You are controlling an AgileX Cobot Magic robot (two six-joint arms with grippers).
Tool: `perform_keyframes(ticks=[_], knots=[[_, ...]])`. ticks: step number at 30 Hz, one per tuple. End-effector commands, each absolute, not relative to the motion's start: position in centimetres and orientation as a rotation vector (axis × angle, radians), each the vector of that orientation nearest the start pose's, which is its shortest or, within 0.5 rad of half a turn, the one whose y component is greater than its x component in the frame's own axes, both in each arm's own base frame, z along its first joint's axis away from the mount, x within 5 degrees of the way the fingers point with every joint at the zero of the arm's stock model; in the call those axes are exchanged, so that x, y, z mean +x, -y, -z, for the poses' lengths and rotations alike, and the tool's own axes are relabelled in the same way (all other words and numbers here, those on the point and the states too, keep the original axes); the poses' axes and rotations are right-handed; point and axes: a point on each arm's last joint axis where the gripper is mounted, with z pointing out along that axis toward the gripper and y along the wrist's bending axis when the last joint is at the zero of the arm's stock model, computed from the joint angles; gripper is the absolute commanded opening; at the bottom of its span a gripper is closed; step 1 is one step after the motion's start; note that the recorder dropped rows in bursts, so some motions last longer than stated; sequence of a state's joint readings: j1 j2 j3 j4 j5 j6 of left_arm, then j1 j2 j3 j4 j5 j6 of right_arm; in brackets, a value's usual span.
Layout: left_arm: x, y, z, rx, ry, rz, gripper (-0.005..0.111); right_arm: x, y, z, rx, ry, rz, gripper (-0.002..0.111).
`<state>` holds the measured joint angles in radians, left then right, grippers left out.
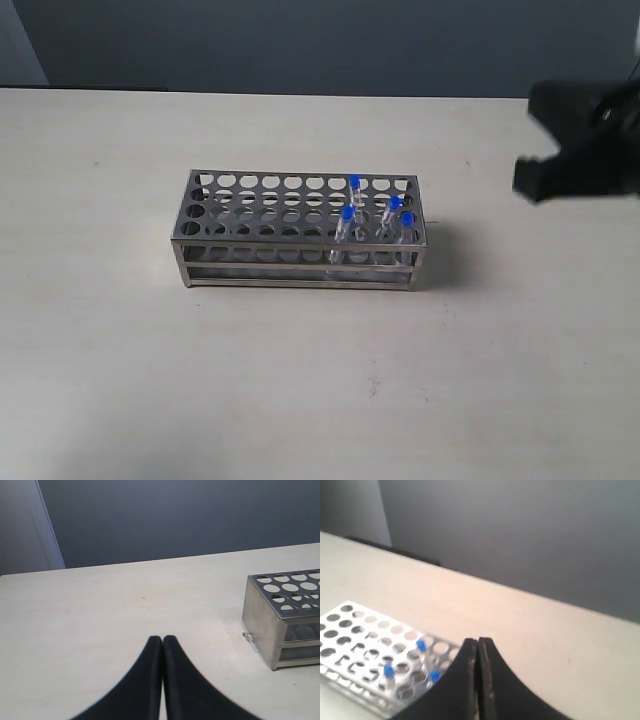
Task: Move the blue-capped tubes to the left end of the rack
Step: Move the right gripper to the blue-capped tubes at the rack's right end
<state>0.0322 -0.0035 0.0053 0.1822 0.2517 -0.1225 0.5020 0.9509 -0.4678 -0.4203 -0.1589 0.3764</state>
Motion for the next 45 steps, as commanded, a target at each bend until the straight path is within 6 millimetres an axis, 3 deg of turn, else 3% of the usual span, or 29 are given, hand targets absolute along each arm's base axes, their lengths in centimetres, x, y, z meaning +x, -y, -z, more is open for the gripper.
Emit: perform_keyframes(ticks=[1,7,10,13,16,18,25,33,45], knots=[[5.5,-0.5,-19.2,-0.013,-1.72,-0.093,0.001,15.7,-9.8,-23.3,-0.501,-1.833,-0.465,-0.001],[5.5,-0.5,-19.2,-0.013,-1.72,-0.093,0.001,15.9,-10.0,-20.7,-0.485,-1.903,-0.483,-0.001],[5.5,-0.5,-19.2,-0.013,-1.72,-0.093,0.001,16.0,-10.7,-20.4,-0.611,-1.846,-0.484,0.004],[5.5,-0.5,-19.2,-0.013,-1.72,-0.093,0.001,15.9,-11.8,-20.3,-0.78,-1.728,-0.518,0.025],[5.5,-0.5,-19.2,-0.013,-1.72,-0.093,0.001,16.2,-12.3,-19.8,-0.787,-1.723,-0.546,0.06],[5.5,-0.5,-19.2,-0.013,-1.72,-0.093,0.001,16.7,-12.3,-19.0,-0.778,-1.759,-0.522,0.07],[5.5,-0.5,-19.2,-0.013,-1.72,-0.093,0.001,17.8,-13.0,-16.6,-0.775,-1.781,-0.531,0.058],[5.5,-0.5,-19.2,-0.013,-1.72,-0.093,0.001,19.7,-13.9,-14.8,-0.763,-1.786,-0.516,0.058],[5.5,-0.5,-19.2,-0.013,-1.72,-0.093,0.001,22.1,-15.2,-13.8,-0.765,-1.798,-0.519,0.058]])
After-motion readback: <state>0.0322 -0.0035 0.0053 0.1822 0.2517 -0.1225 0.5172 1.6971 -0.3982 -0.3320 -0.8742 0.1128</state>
